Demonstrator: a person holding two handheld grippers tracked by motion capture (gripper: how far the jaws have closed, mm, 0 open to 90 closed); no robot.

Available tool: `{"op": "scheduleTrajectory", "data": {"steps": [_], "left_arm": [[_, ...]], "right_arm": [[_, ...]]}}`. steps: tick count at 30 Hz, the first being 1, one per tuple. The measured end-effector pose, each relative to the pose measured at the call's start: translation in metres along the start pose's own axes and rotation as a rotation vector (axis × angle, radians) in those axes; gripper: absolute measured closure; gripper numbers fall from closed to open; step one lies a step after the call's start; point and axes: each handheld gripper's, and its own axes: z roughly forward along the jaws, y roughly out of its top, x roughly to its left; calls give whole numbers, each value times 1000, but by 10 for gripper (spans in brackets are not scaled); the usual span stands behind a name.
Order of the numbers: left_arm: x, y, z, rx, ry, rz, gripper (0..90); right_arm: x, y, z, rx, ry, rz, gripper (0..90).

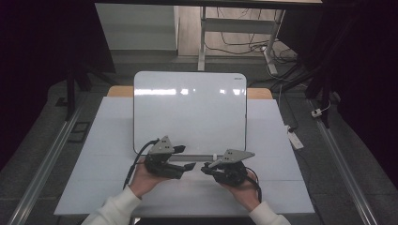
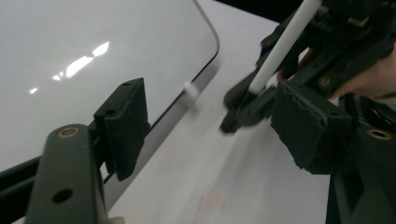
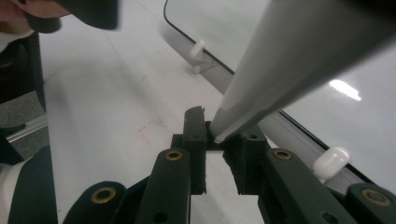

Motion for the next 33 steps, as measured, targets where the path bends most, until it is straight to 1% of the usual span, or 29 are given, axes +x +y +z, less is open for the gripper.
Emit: {"op": "scheduleTrajectory", "data": {"steps": [4, 7, 11, 13, 14, 16, 17, 18, 20, 22, 24, 25, 26, 28, 30, 31, 33], "left_arm": [[-7, 11, 15, -4, -57, 26, 342], [-11, 15, 24, 3, -93, 48, 396], [-13, 19, 33, 6, -141, 62, 473], [-14, 20, 35, 4, -162, 75, 511], [-14, 21, 36, 4, -171, 85, 535], [-14, 22, 37, 3, -183, 96, 626], [-14, 22, 38, 2, -210, 95, 677], [-14, 22, 38, 2, -213, 100, 738], [-15, 22, 38, 11, -196, 126, 756], [-14, 22, 36, 11, -171, 141, 779], [-13, 21, 34, 4, -146, 144, 802], [-11, 21, 32, -5, -142, 132, 811], [-9, 22, 30, -14, -135, 117, 812], [-6, 21, 25, -27, -106, 105, 813], [-4, 21, 22, -42, -84, 86, 814], [-2, 20, 21, -46, -76, 77, 813], [-1, 20, 21, -54, -68, 61, 813]], "right_arm": [[1, 1, 2, -1, 18, 2, 771], [1, 1, 4, 0, 25, 6, 771], [2, 1, 6, 2, 38, 15, 772], [2, 1, 7, 4, 45, 15, 771], [3, 2, 8, 6, 48, 15, 772], [4, 3, 10, 5, 59, 8, 771], [5, 3, 11, 7, 61, 6, 771], [6, 4, 11, 5, 66, 11, 771], [5, 4, 12, 8, 76, 15, 771], [5, 3, 13, 15, 90, 23, 768], [5, 3, 14, 24, 110, 38, 758], [5, 2, 13, 22, 109, 35, 747], [6, 3, 11, 15, 96, 27, 734], [10, 3, 4, -16, 40, 16, 645], [13, 3, -7, -57, -12, 27, 591], [15, 3, -13, -83, -54, 23, 568], [24, 5, -23, -127, -141, 2, 560]]}}
